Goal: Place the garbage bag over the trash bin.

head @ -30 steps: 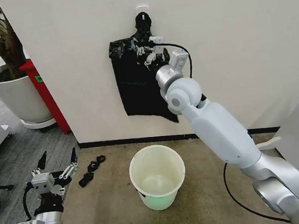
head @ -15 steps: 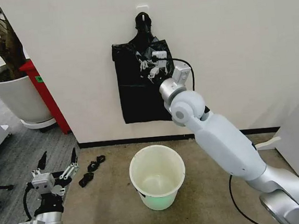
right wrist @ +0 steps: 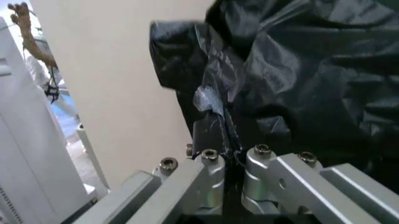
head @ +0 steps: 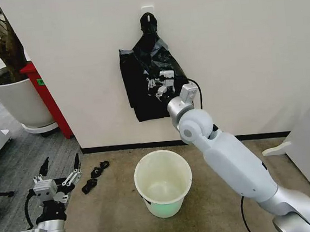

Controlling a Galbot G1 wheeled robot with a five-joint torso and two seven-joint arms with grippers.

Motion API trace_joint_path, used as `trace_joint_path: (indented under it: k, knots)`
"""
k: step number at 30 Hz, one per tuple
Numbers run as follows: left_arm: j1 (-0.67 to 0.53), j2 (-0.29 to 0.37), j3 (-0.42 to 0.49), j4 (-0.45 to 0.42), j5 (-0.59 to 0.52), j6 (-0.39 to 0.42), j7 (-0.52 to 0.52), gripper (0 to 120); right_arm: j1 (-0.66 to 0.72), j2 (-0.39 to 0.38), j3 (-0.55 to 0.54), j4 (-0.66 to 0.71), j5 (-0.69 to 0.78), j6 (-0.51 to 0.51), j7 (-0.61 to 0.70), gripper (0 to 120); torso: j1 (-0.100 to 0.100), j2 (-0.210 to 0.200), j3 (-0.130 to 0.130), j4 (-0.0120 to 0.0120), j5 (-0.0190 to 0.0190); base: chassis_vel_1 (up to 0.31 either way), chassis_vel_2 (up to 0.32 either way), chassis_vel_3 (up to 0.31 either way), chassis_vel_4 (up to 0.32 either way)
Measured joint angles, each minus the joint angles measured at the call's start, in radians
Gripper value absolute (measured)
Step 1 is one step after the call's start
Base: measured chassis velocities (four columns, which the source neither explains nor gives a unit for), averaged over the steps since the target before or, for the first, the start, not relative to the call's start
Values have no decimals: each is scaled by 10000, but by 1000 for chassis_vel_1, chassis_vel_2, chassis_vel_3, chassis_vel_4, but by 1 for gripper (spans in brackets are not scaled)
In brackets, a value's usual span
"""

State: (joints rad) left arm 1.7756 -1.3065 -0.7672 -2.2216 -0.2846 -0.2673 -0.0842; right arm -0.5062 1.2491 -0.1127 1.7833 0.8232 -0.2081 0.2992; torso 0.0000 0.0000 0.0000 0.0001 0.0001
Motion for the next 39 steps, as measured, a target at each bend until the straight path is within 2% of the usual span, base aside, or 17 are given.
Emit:
trace_joint_path:
  k: [39]
  knots:
    - [-14,-55,43,38,162,-58,-8,88,-2700,-15,259,543,-1142,75,-634,0,0,0,0,-1,-1,0,0,0,0]
